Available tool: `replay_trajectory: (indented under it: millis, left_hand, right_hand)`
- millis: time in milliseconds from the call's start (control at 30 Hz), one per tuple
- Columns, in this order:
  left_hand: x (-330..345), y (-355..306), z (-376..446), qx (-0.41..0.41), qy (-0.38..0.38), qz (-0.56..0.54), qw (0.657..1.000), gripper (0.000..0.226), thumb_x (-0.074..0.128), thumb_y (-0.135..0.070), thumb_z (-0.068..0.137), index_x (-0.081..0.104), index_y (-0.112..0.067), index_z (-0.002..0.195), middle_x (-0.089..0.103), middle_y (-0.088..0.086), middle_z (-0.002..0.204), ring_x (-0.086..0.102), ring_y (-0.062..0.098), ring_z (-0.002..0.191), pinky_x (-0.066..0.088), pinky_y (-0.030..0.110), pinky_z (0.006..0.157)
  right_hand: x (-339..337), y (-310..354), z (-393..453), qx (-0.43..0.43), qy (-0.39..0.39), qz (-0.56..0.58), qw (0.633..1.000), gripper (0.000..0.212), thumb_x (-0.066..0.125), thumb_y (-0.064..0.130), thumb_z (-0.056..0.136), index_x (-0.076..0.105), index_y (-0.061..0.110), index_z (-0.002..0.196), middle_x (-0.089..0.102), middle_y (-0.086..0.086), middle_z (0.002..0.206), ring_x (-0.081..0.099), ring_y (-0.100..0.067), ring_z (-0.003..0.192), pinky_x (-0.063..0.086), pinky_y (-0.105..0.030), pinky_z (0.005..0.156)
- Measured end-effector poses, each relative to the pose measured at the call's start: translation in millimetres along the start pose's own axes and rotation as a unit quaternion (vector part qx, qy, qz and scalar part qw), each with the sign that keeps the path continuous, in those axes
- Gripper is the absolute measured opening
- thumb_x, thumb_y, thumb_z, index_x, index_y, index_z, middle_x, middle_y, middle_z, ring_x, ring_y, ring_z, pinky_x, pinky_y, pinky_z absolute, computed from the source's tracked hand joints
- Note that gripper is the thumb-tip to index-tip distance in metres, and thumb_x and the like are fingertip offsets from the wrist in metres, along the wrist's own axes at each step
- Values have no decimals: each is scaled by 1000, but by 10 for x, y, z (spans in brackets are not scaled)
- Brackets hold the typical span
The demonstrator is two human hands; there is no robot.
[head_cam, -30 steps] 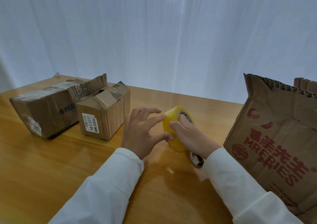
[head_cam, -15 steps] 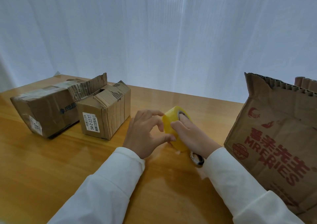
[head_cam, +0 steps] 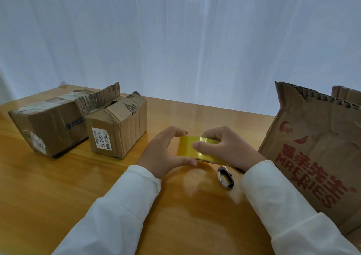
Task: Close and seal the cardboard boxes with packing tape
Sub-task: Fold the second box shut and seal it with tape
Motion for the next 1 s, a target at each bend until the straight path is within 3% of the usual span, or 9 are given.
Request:
replay_trajectory:
  millis: [100, 167, 233, 367, 433, 533, 633, 767, 1000]
  left_hand:
    - [-129, -47, -45, 8, -87, -3, 996, 57, 65, -71, 48, 41, -36, 87, 53, -17, 89, 52, 6, 88, 43, 16, 71]
    - [-162, -88, -72, 10, -122, 4, 992, 57, 64, -69, 51, 39, -32, 86, 49, -13, 81, 51, 10, 76, 45, 22, 62]
    - [-140, -95, -82, 9, -132, 6, 991, 57, 66, -65, 55, 38, -31, 91, 49, -11, 80, 52, 10, 69, 47, 25, 57]
    - [-115, -108, -90, -15, -158, -4, 987, 55, 77, -48, 69, 40, -29, 105, 54, -11, 85, 56, 8, 70, 49, 20, 57]
    - [-117, -105, -80, -37, -166, -27, 985, 53, 77, -39, 72, 40, -30, 109, 55, -10, 86, 57, 9, 71, 47, 16, 55]
    - [-135, -59, -65, -56, -167, -72, 982, 61, 79, -38, 69, 39, -29, 114, 57, -6, 92, 60, 12, 76, 50, 18, 59]
    - [-135, -67, -54, -35, -128, -86, 987, 70, 85, -35, 64, 39, -30, 116, 58, -4, 96, 60, 12, 78, 50, 16, 60]
    - [-103, -195, -86, 39, -88, -71, 993, 60, 74, -39, 61, 39, -42, 109, 57, -10, 90, 57, 5, 81, 49, 15, 61]
    - [-5, -255, -99, 80, -41, -4, 996, 61, 72, -47, 64, 38, -39, 113, 51, -23, 88, 58, 5, 74, 46, 6, 63]
  right_hand:
    - [-134, -12, 26, 30, -103, -16, 994, 35, 68, 51, 79, 64, 18, 88, 60, 7, 81, 55, -8, 75, 41, -22, 65]
    - [-161, -37, 31, 69, -141, -38, 987, 50, 64, 61, 76, 58, 25, 110, 57, 8, 106, 53, -9, 98, 42, -25, 78]
    - [-45, -44, 60, 100, -104, -66, 987, 61, 52, 64, 82, 52, 21, 125, 56, 4, 118, 53, -15, 109, 42, -31, 88]
    - [196, 130, 83, 50, -82, -142, 985, 49, 31, 52, 98, 49, 16, 127, 58, -7, 120, 53, -26, 111, 40, -36, 90]
    - [253, 211, 78, 26, -75, -185, 980, 53, 29, 47, 100, 31, 20, 145, 46, -4, 140, 47, -25, 124, 37, -35, 99]
    - [264, 350, 41, -40, -80, -229, 969, 59, 36, 47, 99, 18, 26, 152, 30, 7, 154, 36, -16, 136, 31, -29, 108]
    - [190, 393, 18, -71, -92, -206, 972, 67, 55, 52, 89, 29, 31, 148, 38, 15, 147, 41, -8, 129, 34, -22, 101]
    - [27, 252, 37, -35, -89, -96, 991, 66, 74, 52, 71, 48, 43, 131, 45, 19, 117, 51, -2, 95, 44, -22, 86]
    - [-94, 7, 54, -5, 5, -7, 1000, 37, 75, 44, 74, 57, 50, 106, 49, 13, 110, 58, -8, 77, 44, -19, 72]
Point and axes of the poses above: each hand's wrist, its own z-axis towards the middle knuckle, its own x-axis out of the palm, y = z × x, the point moved 7 cm from there along z, towards the middle knuckle
